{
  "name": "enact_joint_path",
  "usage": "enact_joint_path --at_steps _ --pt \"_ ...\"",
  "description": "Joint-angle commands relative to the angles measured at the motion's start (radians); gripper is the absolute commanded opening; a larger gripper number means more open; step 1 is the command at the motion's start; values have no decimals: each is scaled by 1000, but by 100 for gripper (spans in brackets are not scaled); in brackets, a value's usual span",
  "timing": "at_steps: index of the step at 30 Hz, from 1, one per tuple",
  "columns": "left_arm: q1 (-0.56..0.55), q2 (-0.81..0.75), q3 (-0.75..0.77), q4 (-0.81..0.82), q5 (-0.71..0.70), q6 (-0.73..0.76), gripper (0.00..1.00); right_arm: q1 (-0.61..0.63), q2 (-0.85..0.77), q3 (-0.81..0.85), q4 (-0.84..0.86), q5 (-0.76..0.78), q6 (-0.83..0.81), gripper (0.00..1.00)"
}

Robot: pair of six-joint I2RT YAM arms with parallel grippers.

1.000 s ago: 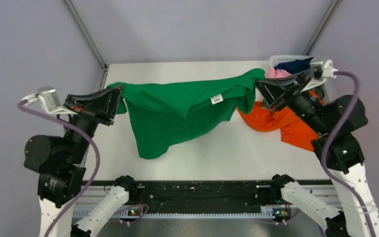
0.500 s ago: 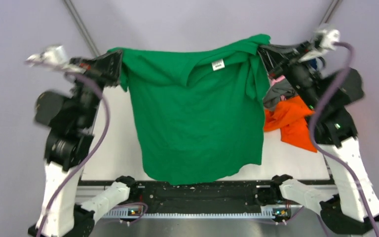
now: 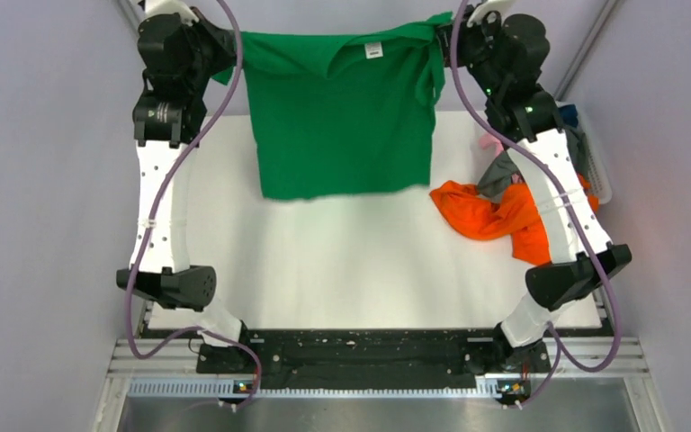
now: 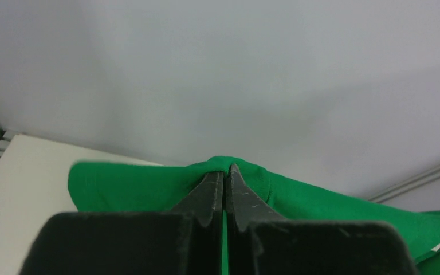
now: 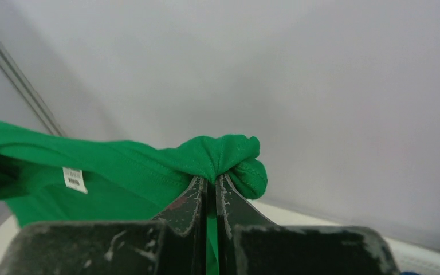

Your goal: Fold and stack the t-shirts

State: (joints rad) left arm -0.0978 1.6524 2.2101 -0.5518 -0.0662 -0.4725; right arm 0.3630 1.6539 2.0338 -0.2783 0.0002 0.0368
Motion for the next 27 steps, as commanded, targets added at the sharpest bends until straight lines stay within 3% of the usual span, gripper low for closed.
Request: enact_joint_path --at_steps 1,7,14,19,20,23,26,27 --pt "2 -109 56 37 57 5 0 -6 -86 98 24 10 17 0" --pt "38 -305 -321 39 15 27 0 -4 -274 -268 -62 -193 129 0" --pt "42 -592 -1087 115 -132 -51 0 120 -502 -902 -169 -222 357 0" --pt "53 -600 -1333 4 -261 -130 2 255 -459 -1093 -238 -284 410 0" --pt "55 -586 -1357 -18 -295 -144 11 273 -445 -1107 -264 -274 421 6" --pt "56 -535 -1390 -92 -370 -192 52 318 -425 -1168 -254 -299 449 35" --pt "56 -510 -1371 -138 -390 -229 76 330 -446 -1196 -258 -303 443 74" --pt "56 -513 -1362 -144 -385 -234 94 331 -460 -1196 -258 -304 438 85"
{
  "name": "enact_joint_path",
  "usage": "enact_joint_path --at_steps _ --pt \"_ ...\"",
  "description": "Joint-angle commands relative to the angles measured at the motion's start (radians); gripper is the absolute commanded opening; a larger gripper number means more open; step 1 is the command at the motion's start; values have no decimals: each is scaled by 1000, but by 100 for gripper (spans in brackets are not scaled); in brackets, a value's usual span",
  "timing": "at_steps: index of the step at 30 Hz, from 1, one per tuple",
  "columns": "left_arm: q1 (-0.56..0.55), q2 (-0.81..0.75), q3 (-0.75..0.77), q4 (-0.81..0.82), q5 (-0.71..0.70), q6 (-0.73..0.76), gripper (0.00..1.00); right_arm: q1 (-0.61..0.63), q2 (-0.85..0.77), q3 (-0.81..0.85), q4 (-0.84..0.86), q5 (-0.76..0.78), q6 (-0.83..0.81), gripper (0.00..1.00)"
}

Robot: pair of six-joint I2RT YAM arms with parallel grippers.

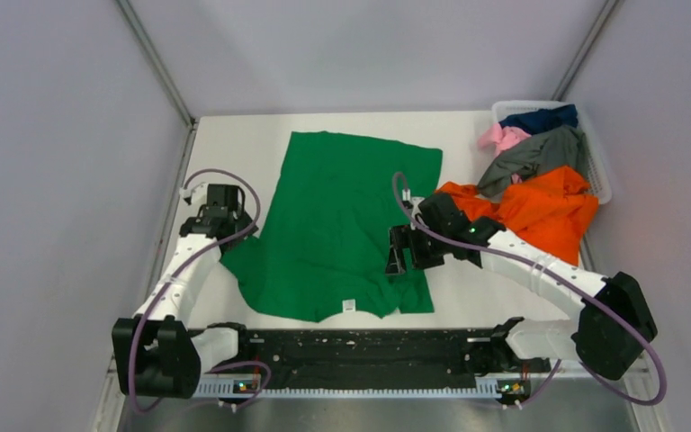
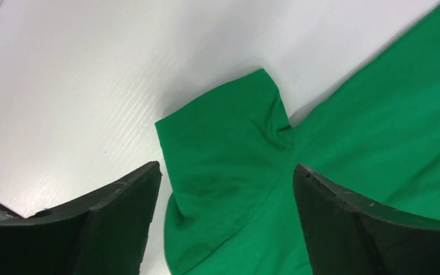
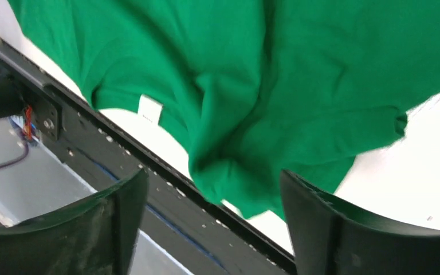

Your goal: Fold and stack the t-shirts

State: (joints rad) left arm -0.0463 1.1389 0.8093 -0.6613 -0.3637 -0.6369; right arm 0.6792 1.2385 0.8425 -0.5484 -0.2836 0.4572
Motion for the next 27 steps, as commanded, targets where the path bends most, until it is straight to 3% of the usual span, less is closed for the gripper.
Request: enact_joint_path --at_steps 1,4,6,9,11,14,18,23,27 --pt "5 -6 48 -44 -77 -76 98 14 -60 1 12 -22 11 95" --pt "4 -38 91 -79 47 -83 99 14 -104 30 23 -10 -12 99" --pt "0 -67 76 -49 205 -86 99 15 -114 51 38 39 -34 99" --pt "-51 -133 -30 111 460 -108 99 13 -84 72 84 131 -53 99" --pt "-119 -159 -114 194 527 -147 99 14 -11 91 130 170 -67 99" --pt "-231 -148 -192 238 535 -205 99 10 125 153 175 197 -91 99" --pt "-259 -73 -256 244 485 -236 99 0 323 236 220 237 -111 98" --pt "-224 64 -252 230 249 -277 99 -2 493 287 261 264 -119 96" --pt "-112 248 -157 282 240 -242 99 1 551 270 264 173 -120 93"
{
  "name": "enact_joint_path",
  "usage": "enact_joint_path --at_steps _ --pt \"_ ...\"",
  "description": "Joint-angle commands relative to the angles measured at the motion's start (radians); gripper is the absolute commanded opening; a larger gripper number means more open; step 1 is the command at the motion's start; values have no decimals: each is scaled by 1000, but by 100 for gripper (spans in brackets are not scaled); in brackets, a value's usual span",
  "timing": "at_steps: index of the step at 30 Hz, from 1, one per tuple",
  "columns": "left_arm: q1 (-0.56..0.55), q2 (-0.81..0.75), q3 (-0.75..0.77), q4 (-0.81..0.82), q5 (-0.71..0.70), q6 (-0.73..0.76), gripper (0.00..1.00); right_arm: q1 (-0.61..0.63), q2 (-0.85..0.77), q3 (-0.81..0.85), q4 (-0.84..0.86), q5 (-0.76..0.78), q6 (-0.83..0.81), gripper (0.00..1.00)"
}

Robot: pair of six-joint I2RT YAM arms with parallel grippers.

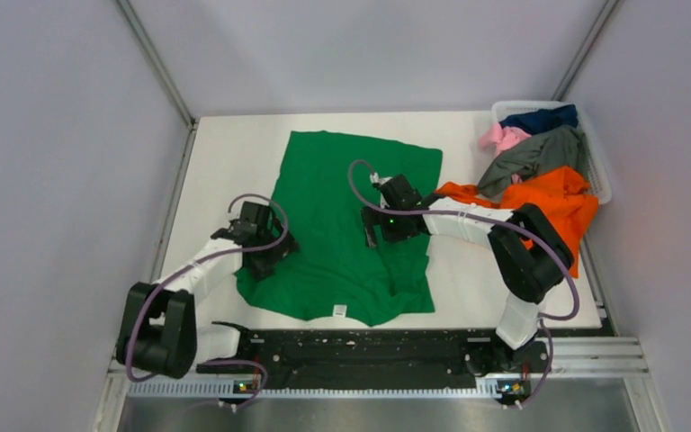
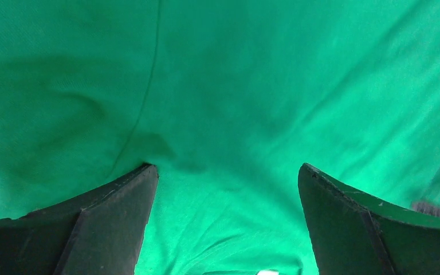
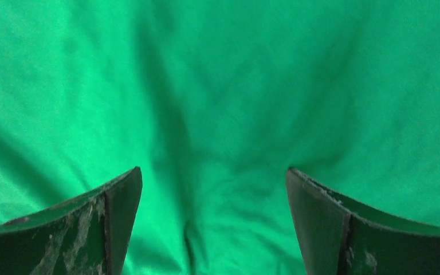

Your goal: Fold and stack the t-shirts

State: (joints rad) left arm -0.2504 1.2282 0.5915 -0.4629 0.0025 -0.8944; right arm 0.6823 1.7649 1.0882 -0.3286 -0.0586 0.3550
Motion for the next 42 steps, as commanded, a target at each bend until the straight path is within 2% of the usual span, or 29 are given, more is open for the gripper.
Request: enact_joint_path --at_steps 1,4,5,8,13,16,19,21,24,28,32,35,36,42 --pt "114 220 105 89 -141 25 99 2 24 2 59 -77 -9 93" --pt "194 443 305 15 -148 59 99 33 19 -61 108 -182 20 92" --pt "212 506 368 8 -147 68 92 47 18 -78 133 -216 32 92" --pt "243 707 622 -69 -97 91 89 105 39 -76 178 -323 62 92" --pt "244 954 1018 -119 68 139 91 269 140 65 229 -483 75 92" --pt "244 1122 1316 -173 164 160 91 318 208 179 252 -594 82 92" --pt "244 1268 1553 -193 245 170 90 323 202 257 266 -604 81 93" --pt "244 1326 1649 -169 255 176 97 319 162 279 264 -569 48 93" --pt "272 1334 1735 -153 248 195 99 271 67 234 261 -463 39 96" --pt "274 1189 1704 -156 217 252 99 94 -70 76 299 -379 128 99" --pt "261 934 1519 -153 161 284 99 -44 -167 -50 262 -227 120 99" --pt "219 714 1261 -125 91 283 99 -113 -156 -77 232 -150 107 99" --pt "202 636 1124 -103 76 280 99 -131 -136 -68 230 -155 103 99" --pt "95 249 509 43 -47 186 99 -151 50 88 150 -147 43 99"
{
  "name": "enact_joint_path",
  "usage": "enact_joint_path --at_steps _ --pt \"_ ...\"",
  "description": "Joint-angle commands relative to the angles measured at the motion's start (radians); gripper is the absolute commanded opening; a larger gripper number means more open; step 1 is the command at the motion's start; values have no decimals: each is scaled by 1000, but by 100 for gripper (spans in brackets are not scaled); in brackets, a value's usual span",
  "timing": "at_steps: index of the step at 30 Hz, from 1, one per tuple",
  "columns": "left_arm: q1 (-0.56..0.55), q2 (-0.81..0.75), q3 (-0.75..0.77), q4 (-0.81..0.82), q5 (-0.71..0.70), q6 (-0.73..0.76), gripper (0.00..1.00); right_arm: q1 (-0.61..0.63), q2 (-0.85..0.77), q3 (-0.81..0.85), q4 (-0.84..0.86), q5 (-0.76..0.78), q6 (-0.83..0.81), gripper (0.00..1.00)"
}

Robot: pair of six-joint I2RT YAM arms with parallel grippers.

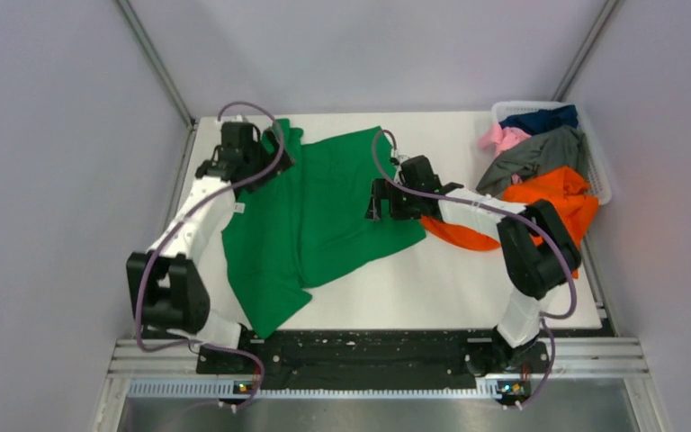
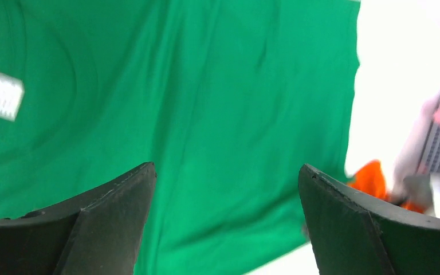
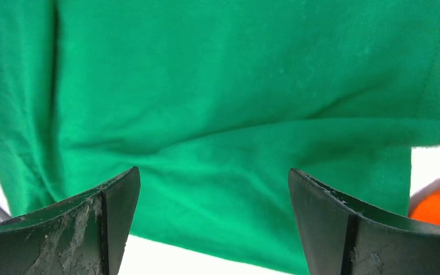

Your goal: Fold and stack the t-shirts

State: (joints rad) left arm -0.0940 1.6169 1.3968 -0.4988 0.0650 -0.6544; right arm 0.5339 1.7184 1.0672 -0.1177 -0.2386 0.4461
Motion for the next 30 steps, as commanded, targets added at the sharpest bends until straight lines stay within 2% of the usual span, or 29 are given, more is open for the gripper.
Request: enact_joint_path --at_steps 1,3,6,14,19,24,26,30 --pt "-78 -180 -380 98 -130 -73 99 -3 112 119 -80 43 -51 98" --pt "-90 -235 -501 133 -136 -90 99 -2 118 97 -84 77 -45 98" --pt "-90 -217 -562 141 -170 -101 99 -2 85 15 -67 129 -12 98" --pt "-78 52 -381 26 -194 -134 99 -1 -108 -303 -77 199 111 98" --pt "-52 120 -329 -45 -204 -150 99 41 -268 -459 -105 134 188 97" --pt "-52 3 -371 -101 -234 -137 99 124 -365 -421 -214 125 153 98" --pt "-52 -45 -368 -99 -214 -103 99 124 -392 -358 -231 193 131 99" --pt "-52 -34 -226 -137 -225 -34 99 81 -356 -157 -220 298 65 99"
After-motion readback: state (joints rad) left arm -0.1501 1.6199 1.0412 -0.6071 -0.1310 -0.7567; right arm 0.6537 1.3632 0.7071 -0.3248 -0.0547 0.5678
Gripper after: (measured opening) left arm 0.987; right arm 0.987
